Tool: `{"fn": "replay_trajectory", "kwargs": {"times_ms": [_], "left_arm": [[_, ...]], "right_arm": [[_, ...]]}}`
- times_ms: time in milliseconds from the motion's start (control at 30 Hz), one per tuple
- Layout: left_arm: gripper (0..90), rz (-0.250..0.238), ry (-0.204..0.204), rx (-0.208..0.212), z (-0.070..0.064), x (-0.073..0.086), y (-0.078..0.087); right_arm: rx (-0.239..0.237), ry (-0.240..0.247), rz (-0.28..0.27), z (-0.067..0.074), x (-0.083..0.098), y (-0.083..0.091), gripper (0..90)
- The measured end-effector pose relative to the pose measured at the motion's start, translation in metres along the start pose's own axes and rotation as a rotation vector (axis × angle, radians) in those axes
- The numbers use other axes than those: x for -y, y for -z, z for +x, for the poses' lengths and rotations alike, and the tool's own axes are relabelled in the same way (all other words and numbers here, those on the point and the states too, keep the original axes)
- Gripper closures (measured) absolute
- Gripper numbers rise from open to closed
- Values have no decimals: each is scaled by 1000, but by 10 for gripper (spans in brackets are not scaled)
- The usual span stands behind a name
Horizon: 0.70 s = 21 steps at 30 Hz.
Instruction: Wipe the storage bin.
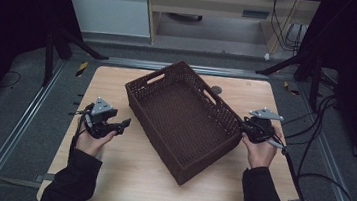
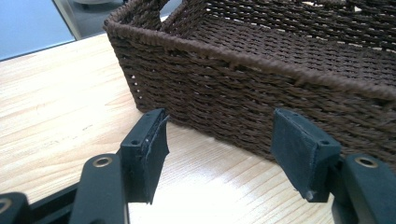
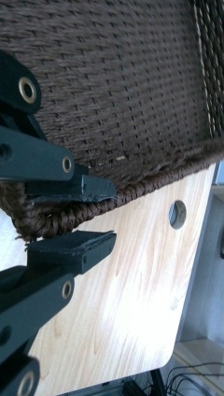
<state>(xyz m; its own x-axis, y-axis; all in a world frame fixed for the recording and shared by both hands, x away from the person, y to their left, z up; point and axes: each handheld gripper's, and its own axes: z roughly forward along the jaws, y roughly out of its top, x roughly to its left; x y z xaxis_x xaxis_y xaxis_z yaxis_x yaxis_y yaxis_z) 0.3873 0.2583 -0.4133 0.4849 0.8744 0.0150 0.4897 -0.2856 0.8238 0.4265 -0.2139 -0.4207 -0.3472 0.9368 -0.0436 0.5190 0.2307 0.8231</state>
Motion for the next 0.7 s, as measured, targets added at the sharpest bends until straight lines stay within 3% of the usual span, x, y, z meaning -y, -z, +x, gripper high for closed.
{"fn": "replay_trajectory", "kwargs": {"times_ms": [200,267,500,700], "left_arm": [[355,-1,6,-3,2,1,1],[355,-4,8,-5,3,0,1],[354,-9,13,-10,4,0,3],[354,-12,15,-13,5,0,5]], "right_arm": [[22,-28,1,-5,-5,-9,657],[25,-29,1,-5,-5,-6,599],[-24,-17,-64,7,-4,25,467],[-47,-27,-24,16,5,35,423]]}}
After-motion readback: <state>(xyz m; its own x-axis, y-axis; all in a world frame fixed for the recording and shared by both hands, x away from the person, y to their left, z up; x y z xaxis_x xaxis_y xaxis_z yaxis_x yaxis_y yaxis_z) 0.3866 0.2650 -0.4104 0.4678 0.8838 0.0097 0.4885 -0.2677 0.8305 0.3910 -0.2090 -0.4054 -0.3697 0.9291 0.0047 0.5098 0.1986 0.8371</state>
